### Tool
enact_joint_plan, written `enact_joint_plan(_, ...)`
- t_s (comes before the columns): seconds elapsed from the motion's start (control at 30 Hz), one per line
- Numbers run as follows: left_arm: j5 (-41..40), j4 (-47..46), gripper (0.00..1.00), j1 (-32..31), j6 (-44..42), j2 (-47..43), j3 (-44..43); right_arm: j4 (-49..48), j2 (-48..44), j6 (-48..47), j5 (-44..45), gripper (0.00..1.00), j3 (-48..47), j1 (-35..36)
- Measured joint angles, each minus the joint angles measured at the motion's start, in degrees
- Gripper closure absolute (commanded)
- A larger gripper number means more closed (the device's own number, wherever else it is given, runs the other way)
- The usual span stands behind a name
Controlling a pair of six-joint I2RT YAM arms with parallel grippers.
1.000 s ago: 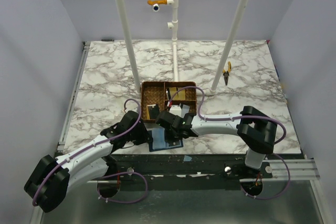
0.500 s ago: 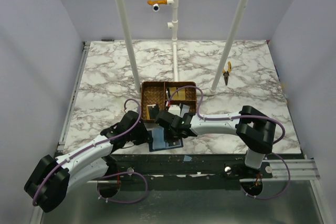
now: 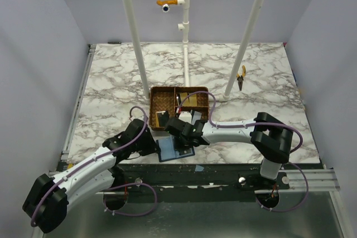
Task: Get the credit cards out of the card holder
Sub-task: Close the card holder at the corner of the board.
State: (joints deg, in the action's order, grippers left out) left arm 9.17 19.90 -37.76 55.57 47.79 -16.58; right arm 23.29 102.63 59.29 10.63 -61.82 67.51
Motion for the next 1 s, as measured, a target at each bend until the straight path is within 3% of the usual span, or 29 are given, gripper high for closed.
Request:
enact_joint_plan(0.27, -0.61, 5.49, 0.92, -0.15, 0.00, -6.12, -2.80, -0.02, 0.00, 0.00, -0.02, 0.99, 0.00, 0.00)
enact_joint_plan(0.47, -1.25, 7.82, 0.75, -0.15, 0.17, -6.91, -3.56, -0.04, 0.00, -0.02, -0.02, 0.99, 0.00, 0.00)
enact_joint_plan(0.77, -3.54, 8.50, 0.63, -0.15, 1.64, -5.35, -0.46, -0.04, -0.07, -0.04, -0.02, 0.99, 0.00, 0.00)
enact_joint_plan(1.0, -4.04, 5.99, 0.60, -0.15, 1.99, -4.68, 0.42, -0.11, -0.42, -0.42, -0.20, 0.99, 0.00, 0.00)
